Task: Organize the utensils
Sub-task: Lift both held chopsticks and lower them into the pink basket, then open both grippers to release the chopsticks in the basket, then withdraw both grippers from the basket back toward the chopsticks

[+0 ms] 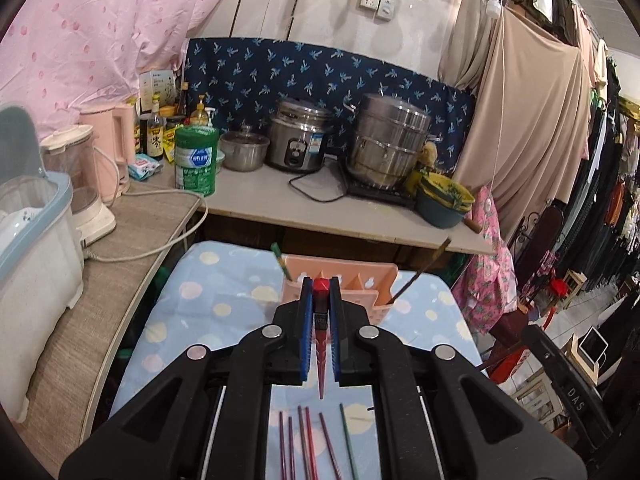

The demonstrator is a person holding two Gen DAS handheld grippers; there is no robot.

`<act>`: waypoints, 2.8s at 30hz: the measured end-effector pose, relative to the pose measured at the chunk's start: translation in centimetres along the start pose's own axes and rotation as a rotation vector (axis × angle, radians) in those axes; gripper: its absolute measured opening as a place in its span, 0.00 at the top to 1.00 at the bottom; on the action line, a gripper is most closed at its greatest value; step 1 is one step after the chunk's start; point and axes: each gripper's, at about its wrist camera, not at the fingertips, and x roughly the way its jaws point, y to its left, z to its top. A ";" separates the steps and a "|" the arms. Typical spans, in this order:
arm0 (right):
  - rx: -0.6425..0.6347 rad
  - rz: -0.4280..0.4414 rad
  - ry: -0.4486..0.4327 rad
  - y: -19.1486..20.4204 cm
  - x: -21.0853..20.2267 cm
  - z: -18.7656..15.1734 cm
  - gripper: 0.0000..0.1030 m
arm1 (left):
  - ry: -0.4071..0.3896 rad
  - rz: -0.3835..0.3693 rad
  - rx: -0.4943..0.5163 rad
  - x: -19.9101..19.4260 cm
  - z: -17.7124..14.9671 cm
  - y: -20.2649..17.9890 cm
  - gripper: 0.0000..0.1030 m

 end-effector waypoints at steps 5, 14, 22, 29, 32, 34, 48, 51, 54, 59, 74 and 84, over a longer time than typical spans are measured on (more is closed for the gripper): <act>0.000 0.016 -0.063 0.3 1.1 3.5 0.93 | -0.063 0.001 -0.005 0.3 3.3 -0.8 0.93; 0.034 0.042 -0.159 0.7 5.1 9.7 0.93 | -0.173 0.038 -0.008 2.4 8.0 -1.4 0.93; 0.017 0.016 -0.119 1.1 10.8 10.1 0.93 | -0.191 0.087 0.000 6.8 9.6 -0.7 0.93; -0.002 -0.004 -0.045 0.8 14.3 7.6 0.93 | -0.158 0.098 0.006 9.6 8.8 0.0 0.93; -0.009 -0.008 -0.020 0.6 15.2 6.7 0.93 | -0.142 0.097 0.004 10.4 8.7 0.3 0.93; -0.011 -0.008 -0.010 0.5 15.6 6.3 0.93 | -0.142 0.084 -0.001 10.1 9.0 0.3 0.93; -0.017 -0.004 0.019 0.4 16.5 5.1 0.93 | -0.172 0.100 0.025 11.1 10.4 -0.6 0.93; -0.022 -0.006 0.032 0.4 16.8 4.7 0.93 | -0.138 0.113 0.019 12.5 9.3 0.0 0.93; -0.028 -0.007 0.047 0.5 17.2 4.3 0.92 | -0.119 0.122 0.014 13.5 8.1 0.6 0.93; -0.039 -0.011 0.041 0.5 16.8 4.4 0.89 | -0.084 0.134 0.016 14.7 6.5 1.2 0.91; -0.063 -0.005 0.006 1.0 10.7 3.5 0.72 | -0.061 0.170 0.034 10.7 2.6 1.9 0.54; -0.056 -0.008 0.070 0.5 5.8 -1.5 0.72 | 0.019 0.193 0.044 5.9 -3.4 3.2 0.54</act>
